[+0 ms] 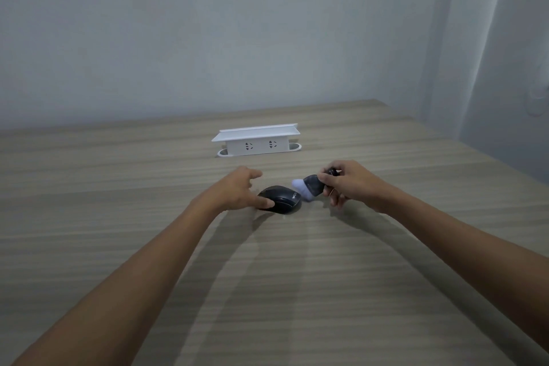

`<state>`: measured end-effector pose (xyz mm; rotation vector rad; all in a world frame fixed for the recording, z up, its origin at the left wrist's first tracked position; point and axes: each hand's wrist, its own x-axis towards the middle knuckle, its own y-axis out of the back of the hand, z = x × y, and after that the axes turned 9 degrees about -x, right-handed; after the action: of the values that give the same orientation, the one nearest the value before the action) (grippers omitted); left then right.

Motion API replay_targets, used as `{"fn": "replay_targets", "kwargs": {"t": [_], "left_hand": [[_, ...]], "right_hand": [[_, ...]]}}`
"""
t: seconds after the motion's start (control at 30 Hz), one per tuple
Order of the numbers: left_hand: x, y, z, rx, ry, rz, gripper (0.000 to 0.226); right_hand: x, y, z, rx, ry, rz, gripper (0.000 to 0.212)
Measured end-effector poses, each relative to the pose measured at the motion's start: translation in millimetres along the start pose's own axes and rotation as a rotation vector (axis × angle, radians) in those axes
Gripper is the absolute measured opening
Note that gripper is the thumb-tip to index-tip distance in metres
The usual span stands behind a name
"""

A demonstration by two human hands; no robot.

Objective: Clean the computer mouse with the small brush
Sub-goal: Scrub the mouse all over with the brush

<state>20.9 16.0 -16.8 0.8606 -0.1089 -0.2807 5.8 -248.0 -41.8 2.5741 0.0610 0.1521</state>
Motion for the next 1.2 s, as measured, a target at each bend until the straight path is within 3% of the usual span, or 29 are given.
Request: {"fn": "replay_targets", "kwargs": {"t": [0.1, 0.2, 0.5, 0.73, 0.9, 1.03, 1.2], "left_hand": [[-9, -5, 3, -0.02, 0.034, 0.161, 0.067], [-12, -13, 7, -0.1, 0.093, 0.16, 0.037], [-6, -20, 10, -0.185, 0.121, 0.117, 0.034], [-7, -24, 13, -0.322, 0.05, 0.006, 0.044], [-7, -22, 10, -0.448, 0.01, -0.029, 0.036], [-4, -23, 5, -0.485, 0.02, -0.008, 0.037], [1, -22, 2, -0.52, 0.031, -0.032, 0.038]], "right_hand": [[2, -10, 2, 0.027, 0.008, -0.005, 0.017], [4, -17, -2, 0.026, 0.014, -0.01, 0.018], [-8, -7, -20, -0.076, 0.024, -0.139, 0.02], [-5, -1, -22, -0.047, 0.005, 0.007, 0.023], [-11, -14, -22, -0.144, 0.151, -0.02, 0.017], [-21, -12, -25, -0.214, 0.274, -0.168, 0.015], [-16, -15, -26, -0.261, 0.23, 0.062, 0.014]]}}
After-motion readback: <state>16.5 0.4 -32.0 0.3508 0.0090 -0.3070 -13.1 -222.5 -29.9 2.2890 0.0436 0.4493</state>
